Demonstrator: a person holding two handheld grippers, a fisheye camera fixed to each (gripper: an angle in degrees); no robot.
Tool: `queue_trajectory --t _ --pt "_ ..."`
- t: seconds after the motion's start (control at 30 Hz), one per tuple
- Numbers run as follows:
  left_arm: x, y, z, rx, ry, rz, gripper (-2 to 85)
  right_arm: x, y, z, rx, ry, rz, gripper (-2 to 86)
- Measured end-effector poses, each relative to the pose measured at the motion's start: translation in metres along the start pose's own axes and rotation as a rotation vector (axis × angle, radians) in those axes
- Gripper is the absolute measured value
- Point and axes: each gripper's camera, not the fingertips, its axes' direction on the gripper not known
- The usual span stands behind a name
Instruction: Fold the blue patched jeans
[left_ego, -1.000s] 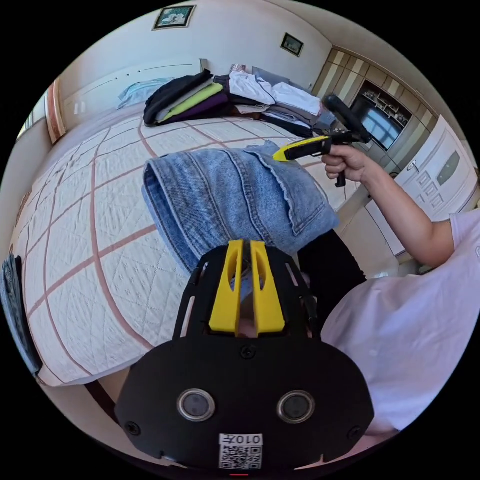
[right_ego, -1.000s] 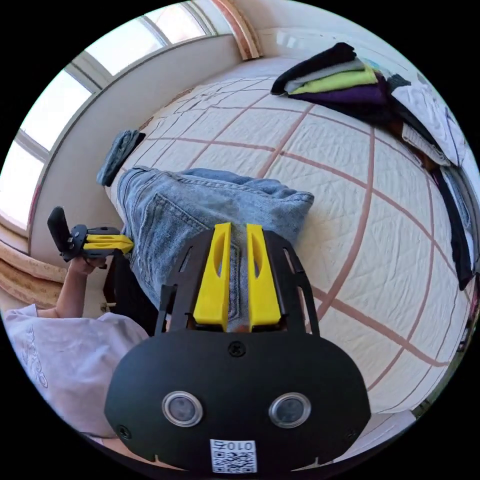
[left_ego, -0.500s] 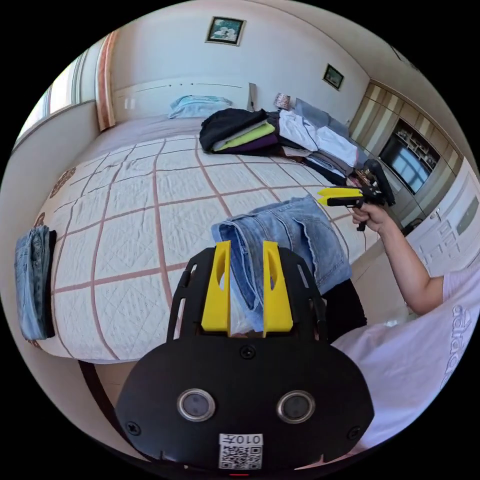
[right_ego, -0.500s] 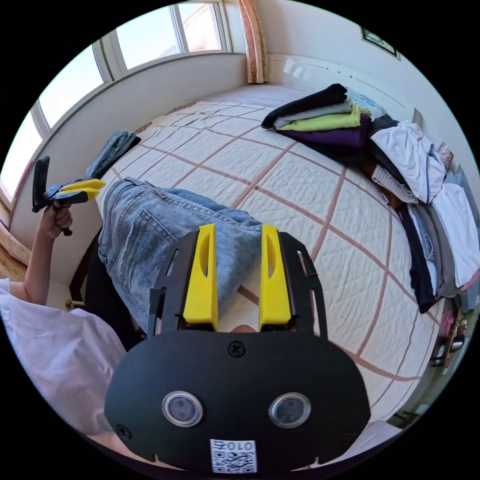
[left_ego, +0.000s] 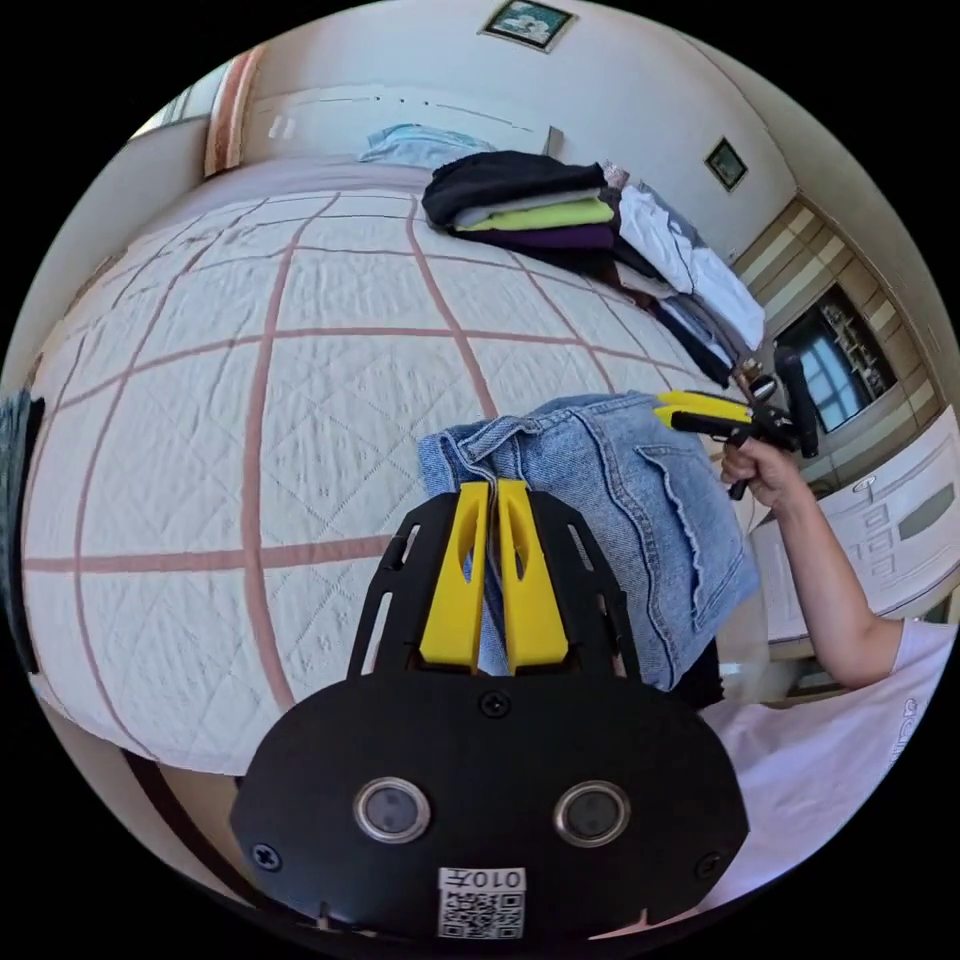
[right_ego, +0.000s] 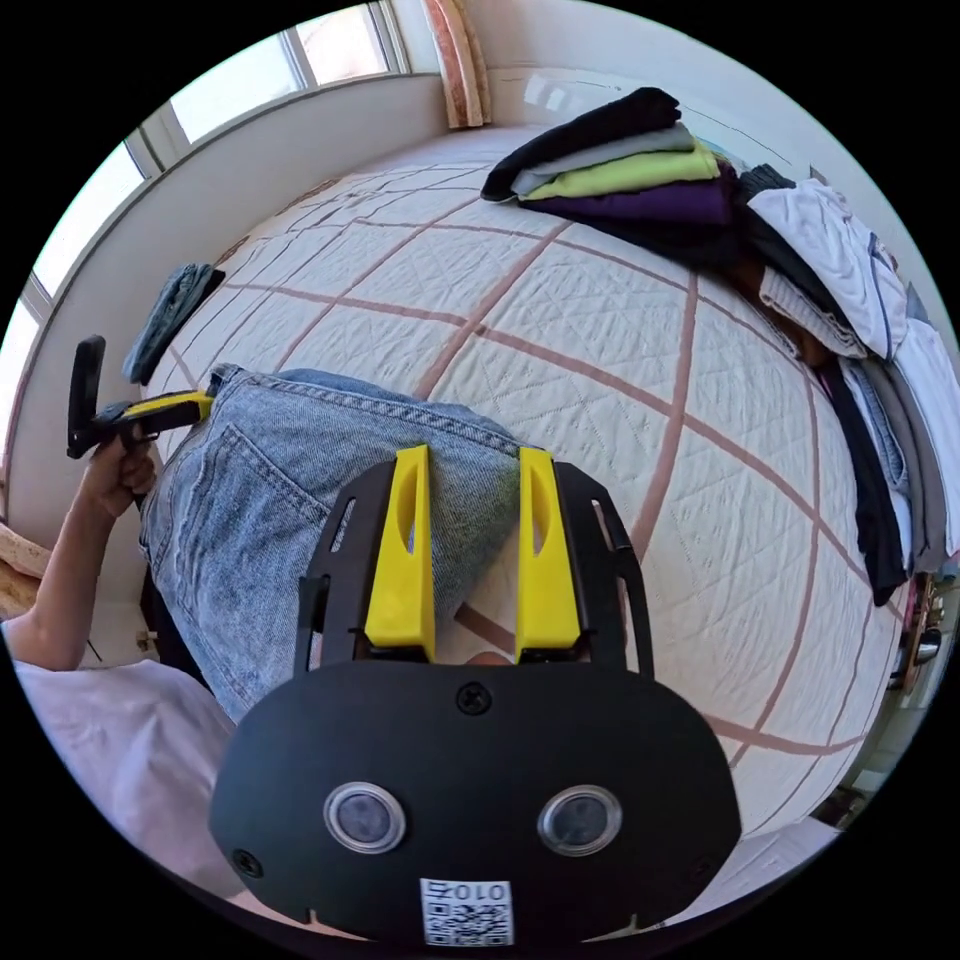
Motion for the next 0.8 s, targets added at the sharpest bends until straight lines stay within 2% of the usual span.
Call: queue_trajectory --t 0.1,0.2,0.3,0.37,0.43,0.53,0.67,0.8 --pt "0.008 0.01 -0.006 0.03 0.01 0.001 2.5 0.02 0.018 -0.029 0.055 -0.078 0.071 13.2" --pt "0.038 0.034 -0.038 0.086 -0.154 0.063 3.6 0.034 0.061 -0.072 0.162 -0.089 0.105 13.3" --pt "0.094 0.066 -0.06 0.134 -0.227 0.273 4.2 0.038 0.11 -0.08 0.122 -0.16 0.107 13.5" --pt "0.142 0.084 -0.044 0.073 -0.24 0.491 4.4 0.037 0.138 -0.072 0.073 -0.208 0.104 13.6" --pt "0.164 0.094 -0.021 0.031 -0.293 0.599 4.4 0.035 0.161 -0.061 0.02 -0.271 0.125 13.6" --pt "0.149 0.091 0.034 -0.093 -0.307 0.54 4.0 0.034 0.187 -0.042 -0.028 -0.314 0.165 13.8" --pt "0.085 0.093 0.046 0.01 -0.026 0.31 2.3 0.045 0.198 -0.032 -0.021 -0.408 0.212 13.6" --pt "0.054 0.103 0.049 0.062 0.131 0.192 1.4 0.069 0.199 -0.014 -0.068 -0.5 0.273 13.3"
